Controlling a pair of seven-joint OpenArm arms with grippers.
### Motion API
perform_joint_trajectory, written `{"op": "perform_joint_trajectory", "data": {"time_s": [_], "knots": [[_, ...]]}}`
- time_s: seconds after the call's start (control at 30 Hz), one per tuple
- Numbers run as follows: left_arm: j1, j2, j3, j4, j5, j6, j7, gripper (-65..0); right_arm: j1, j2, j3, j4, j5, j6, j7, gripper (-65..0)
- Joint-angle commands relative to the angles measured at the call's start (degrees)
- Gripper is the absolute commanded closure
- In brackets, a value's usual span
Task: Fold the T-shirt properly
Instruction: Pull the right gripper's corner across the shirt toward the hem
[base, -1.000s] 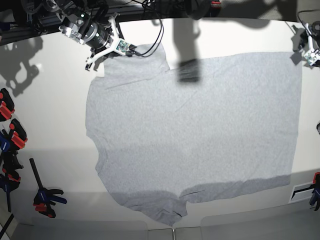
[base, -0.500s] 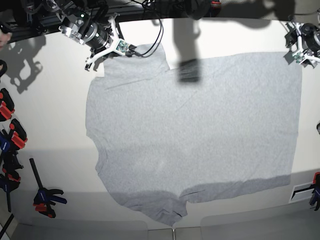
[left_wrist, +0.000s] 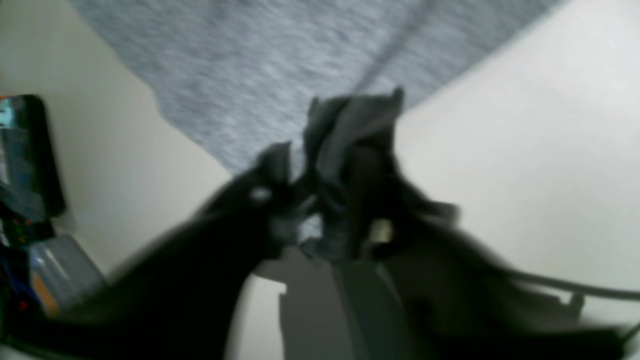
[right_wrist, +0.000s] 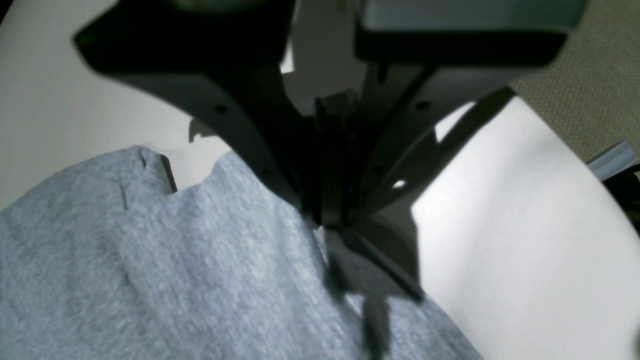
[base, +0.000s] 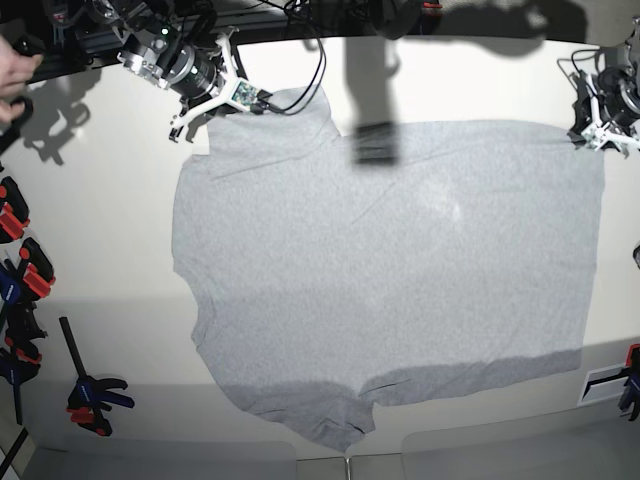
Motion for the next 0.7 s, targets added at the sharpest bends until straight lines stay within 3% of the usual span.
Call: {"op": "perform_joint_trajectory", "data": {"time_s": [0.0,0.03,0.17,0.27,0.43,0.6,0.67], "knots": [[1.27,-0.39,0.55,-0.63,1.60,-1.29,4.63,-6.6,-0.37,0.79,0.20,-0.24,-1.09,0.15,-3.23,0.0],[1.62,-0.39,0.50,-0.52,1.14,-1.27,4.61,-0.2,-0.37,0.79,0.20,-0.24,-1.09,0.13,-3.28,0.0],[1.90,-0.39,0.50,-0.11,-0.81,-1.27,6.21,0.0,-0.42,0.76,0.20,-0.04,-1.09,-1.60,-5.81,0.0],[1.90,-0.39,0.50,1.49,-4.83,-1.25,13.40,0.0,-0.85,0.81,0.20,1.53,-2.25,-6.10,-8.87,0.0],[1.95,-0.39,0.50,4.46,-13.49,-1.20,26.32,0.0,-3.26,0.83,0.20,7.45,-3.06,-7.13,-10.78,0.0],[3.76,-0.39,0.37,6.88,-16.35,-1.22,27.61,0.0,-7.58,0.96,0.26,14.01,-5.22,-7.26,-14.97,0.0],[5.73,-0.39,0.11,8.98,-16.33,-1.18,27.96,0.0,-9.53,1.16,0.26,15.67,-7.91,-9.38,-15.06,0.0]]}}
